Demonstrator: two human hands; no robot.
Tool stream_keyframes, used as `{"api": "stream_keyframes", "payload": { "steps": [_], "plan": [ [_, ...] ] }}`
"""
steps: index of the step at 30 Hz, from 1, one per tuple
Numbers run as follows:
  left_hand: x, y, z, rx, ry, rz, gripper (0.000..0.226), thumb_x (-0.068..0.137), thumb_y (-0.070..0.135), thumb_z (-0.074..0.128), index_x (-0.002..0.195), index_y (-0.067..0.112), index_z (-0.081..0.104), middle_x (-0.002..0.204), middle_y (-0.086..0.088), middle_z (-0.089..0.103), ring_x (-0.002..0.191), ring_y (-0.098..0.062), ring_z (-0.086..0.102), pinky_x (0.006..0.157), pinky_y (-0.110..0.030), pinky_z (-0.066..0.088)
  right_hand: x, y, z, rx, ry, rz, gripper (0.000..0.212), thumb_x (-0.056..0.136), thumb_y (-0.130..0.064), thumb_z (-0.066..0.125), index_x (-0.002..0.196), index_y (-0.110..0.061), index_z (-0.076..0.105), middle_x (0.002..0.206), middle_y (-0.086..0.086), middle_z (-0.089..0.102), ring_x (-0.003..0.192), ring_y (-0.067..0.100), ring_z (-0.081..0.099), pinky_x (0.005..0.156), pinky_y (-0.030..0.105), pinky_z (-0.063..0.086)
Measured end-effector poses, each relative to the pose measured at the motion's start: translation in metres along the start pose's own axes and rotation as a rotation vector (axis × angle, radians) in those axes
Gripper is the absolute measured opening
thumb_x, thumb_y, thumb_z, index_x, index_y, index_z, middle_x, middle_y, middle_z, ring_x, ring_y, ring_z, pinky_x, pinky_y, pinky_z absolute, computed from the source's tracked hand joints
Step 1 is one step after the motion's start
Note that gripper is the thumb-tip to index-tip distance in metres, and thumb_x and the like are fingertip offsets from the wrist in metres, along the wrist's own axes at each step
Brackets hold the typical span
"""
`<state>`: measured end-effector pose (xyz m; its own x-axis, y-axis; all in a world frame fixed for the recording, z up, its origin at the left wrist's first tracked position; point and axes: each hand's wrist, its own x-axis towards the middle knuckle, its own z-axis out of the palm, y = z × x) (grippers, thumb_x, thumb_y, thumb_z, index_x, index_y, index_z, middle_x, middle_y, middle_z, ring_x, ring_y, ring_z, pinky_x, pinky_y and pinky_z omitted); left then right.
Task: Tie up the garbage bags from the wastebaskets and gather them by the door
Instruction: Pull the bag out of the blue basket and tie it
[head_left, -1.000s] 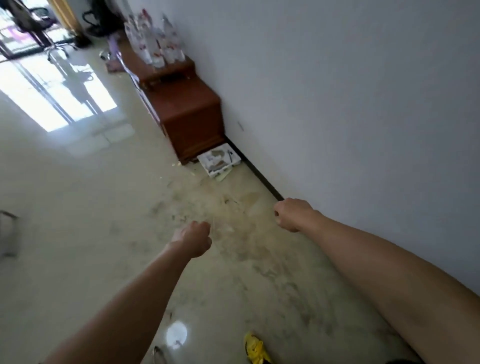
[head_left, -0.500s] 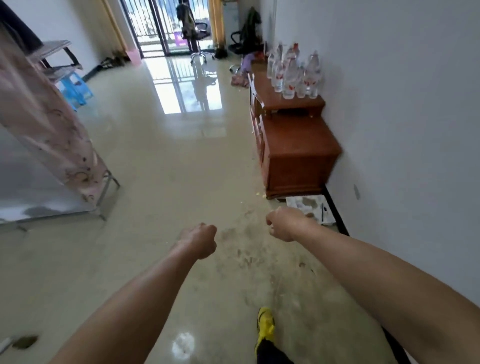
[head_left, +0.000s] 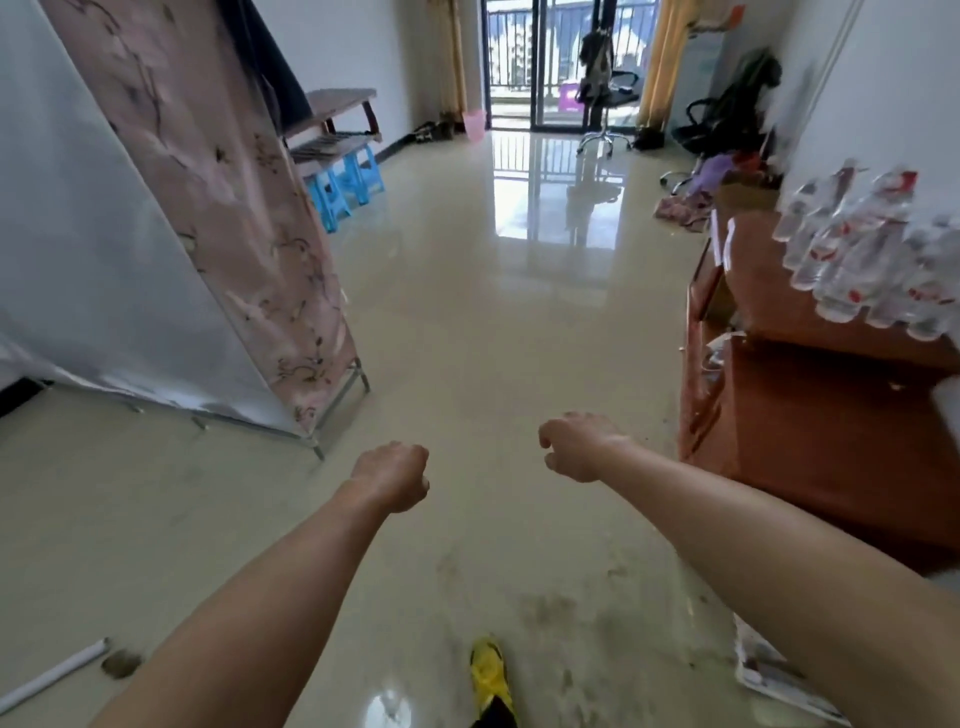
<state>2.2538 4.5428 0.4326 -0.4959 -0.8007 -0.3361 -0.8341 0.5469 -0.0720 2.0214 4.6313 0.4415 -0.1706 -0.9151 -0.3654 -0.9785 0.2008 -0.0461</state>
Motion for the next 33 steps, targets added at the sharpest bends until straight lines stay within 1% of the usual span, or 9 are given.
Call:
{"api": "stream_keyframes", "payload": {
  "steps": [4,7,9,13,17,21,25,29,33],
  "plan": [
    [0.111,-0.029,-0.017,-0.006,-0.024,-0.035,0.026,0.090,0.029,0.048,0.112,0.018,0.059,0.120,-0.011,0.062,0.110,-0.030,0.060,0.087,-0.035,0.048,0.116,0.016,-0.030,-0.029,-0.013,-0.041,0.034,0.095,-0.026,0.051,0.127,-0.019,0.058,0.131,0.008,0.057,0.117,0.029,0.057,0.096,0.036,0.047],
    [0.203,-0.049,-0.045,-0.021,-0.056,-0.038,0.027,0.091,0.030,0.049,0.113,0.017,0.058,0.122,-0.010,0.061,0.111,-0.030,0.059,0.088,-0.036,0.049,0.203,0.032,-0.061,-0.037,-0.052,-0.038,0.034,0.095,-0.025,0.051,0.128,-0.019,0.058,0.131,0.008,0.057,0.117,0.029,0.057,0.094,0.037,0.048],
    [0.272,-0.064,-0.075,-0.037,-0.049,-0.039,0.027,0.091,0.029,0.049,0.113,0.016,0.058,0.123,-0.011,0.061,0.112,-0.030,0.059,0.089,-0.036,0.049,0.267,0.046,-0.093,-0.034,-0.054,-0.030,0.033,0.095,-0.025,0.050,0.127,-0.019,0.058,0.130,0.008,0.058,0.116,0.029,0.058,0.094,0.037,0.049],
    [0.375,-0.079,-0.133,-0.010,-0.030,-0.017,0.029,0.091,0.031,0.048,0.116,0.018,0.057,0.125,-0.011,0.060,0.114,-0.031,0.058,0.096,-0.037,0.046,0.364,0.075,-0.155,-0.037,-0.028,-0.030,0.033,0.095,-0.027,0.050,0.127,-0.021,0.057,0.129,0.007,0.058,0.115,0.029,0.058,0.093,0.036,0.048],
    [0.481,-0.097,-0.180,-0.007,-0.008,-0.020,0.029,0.093,0.030,0.047,0.117,0.019,0.057,0.126,-0.010,0.059,0.115,-0.030,0.057,0.091,-0.036,0.046,0.474,0.103,-0.207,-0.044,0.008,-0.029,0.033,0.094,-0.028,0.051,0.126,-0.021,0.059,0.126,0.006,0.060,0.112,0.029,0.060,0.091,0.036,0.050],
    [0.588,-0.121,-0.203,-0.016,-0.025,-0.066,0.028,0.091,0.030,0.048,0.115,0.020,0.058,0.126,-0.008,0.060,0.115,-0.029,0.058,0.090,-0.036,0.047,0.592,0.123,-0.233,-0.070,-0.011,-0.064,0.030,0.094,-0.027,0.053,0.120,-0.017,0.062,0.120,0.007,0.063,0.105,0.029,0.064,0.086,0.039,0.055],
    [0.703,-0.148,-0.225,-0.043,-0.051,-0.137,0.030,0.090,0.031,0.048,0.116,0.021,0.059,0.126,-0.008,0.060,0.115,-0.029,0.057,0.092,-0.035,0.047,0.724,0.146,-0.263,-0.063,-0.022,-0.126,0.031,0.094,-0.031,0.054,0.123,-0.020,0.061,0.123,0.005,0.061,0.109,0.027,0.062,0.086,0.035,0.053],
    [0.816,-0.187,-0.275,-0.111,-0.025,-0.218,0.030,0.090,0.030,0.049,0.116,0.021,0.061,0.126,-0.007,0.061,0.115,-0.028,0.058,0.092,-0.034,0.047,0.868,0.167,-0.329,-0.094,-0.004,-0.166,0.029,0.092,-0.028,0.055,0.117,-0.016,0.065,0.120,0.008,0.063,0.105,0.028,0.064,0.083,0.035,0.055],
    [0.888,-0.235,-0.303,-0.156,-0.054,-0.311,0.030,0.089,0.030,0.050,0.114,0.020,0.061,0.125,-0.007,0.061,0.114,-0.029,0.058,0.091,-0.035,0.047,0.979,0.146,-0.386,-0.138,-0.003,-0.260,0.028,0.092,-0.028,0.055,0.115,-0.017,0.065,0.118,0.006,0.064,0.105,0.027,0.064,0.082,0.033,0.053]
  ]
}}
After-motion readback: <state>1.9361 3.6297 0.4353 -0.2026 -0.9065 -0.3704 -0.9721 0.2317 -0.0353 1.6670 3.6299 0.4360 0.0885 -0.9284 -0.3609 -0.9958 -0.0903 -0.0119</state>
